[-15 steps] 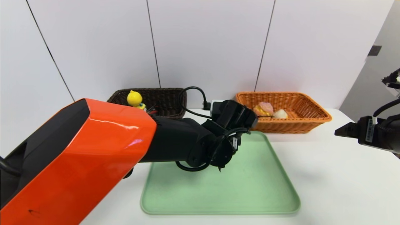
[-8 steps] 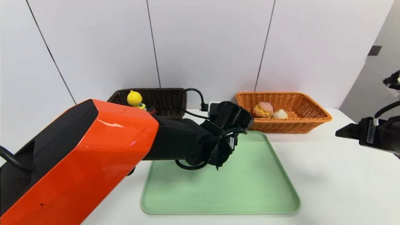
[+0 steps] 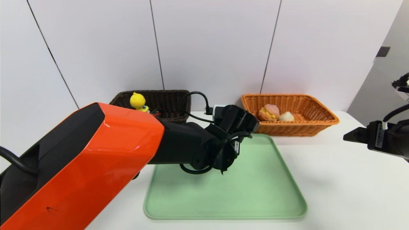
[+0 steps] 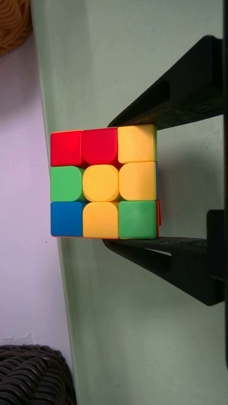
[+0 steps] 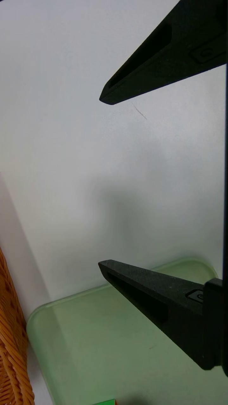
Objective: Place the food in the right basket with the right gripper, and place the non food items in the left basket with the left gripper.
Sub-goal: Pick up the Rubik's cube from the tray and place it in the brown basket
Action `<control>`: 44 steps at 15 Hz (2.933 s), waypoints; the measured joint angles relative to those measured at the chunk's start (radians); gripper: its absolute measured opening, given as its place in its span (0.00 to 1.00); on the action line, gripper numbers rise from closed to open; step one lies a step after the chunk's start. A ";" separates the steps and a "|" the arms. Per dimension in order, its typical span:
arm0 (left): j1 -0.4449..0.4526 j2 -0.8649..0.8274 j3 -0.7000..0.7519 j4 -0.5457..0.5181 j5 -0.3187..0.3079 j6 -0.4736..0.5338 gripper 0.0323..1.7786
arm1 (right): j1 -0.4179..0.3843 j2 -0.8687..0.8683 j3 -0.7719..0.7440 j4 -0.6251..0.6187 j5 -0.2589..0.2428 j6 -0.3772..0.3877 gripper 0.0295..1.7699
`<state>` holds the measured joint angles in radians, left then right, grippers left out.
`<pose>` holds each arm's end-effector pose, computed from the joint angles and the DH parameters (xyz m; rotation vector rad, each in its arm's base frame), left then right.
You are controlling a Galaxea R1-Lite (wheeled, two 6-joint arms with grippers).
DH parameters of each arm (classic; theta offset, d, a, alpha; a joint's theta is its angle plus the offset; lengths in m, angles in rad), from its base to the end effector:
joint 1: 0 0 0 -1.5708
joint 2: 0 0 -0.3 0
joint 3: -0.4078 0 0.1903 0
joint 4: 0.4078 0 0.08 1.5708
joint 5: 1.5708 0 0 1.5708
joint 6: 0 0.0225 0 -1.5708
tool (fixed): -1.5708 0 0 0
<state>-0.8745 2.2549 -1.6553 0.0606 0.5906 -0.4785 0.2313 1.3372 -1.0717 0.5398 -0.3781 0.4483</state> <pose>0.3010 -0.3406 0.1357 -0.0230 0.5387 -0.1477 0.1857 0.0352 0.2461 0.1835 0.7180 -0.3059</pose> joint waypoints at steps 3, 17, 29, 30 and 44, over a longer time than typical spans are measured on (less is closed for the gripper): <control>0.000 -0.003 0.000 0.004 0.000 0.000 0.52 | 0.000 0.000 0.000 0.000 0.000 0.000 0.96; 0.051 -0.401 -0.321 0.430 -0.209 0.154 0.52 | 0.006 0.004 0.007 0.000 -0.004 0.003 0.96; 0.494 -0.356 -0.108 0.257 -0.398 0.281 0.52 | 0.008 0.005 0.005 0.000 -0.008 -0.005 0.96; 0.509 -0.323 -0.100 0.233 -0.399 0.282 0.52 | 0.009 0.005 0.003 0.000 -0.009 -0.006 0.96; 0.565 -0.121 -0.125 0.147 -0.401 0.283 0.67 | 0.026 0.007 0.007 0.000 -0.012 -0.001 0.96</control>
<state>-0.3091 2.1340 -1.7800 0.2072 0.1896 -0.1957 0.2572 1.3447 -1.0645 0.5402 -0.3904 0.4468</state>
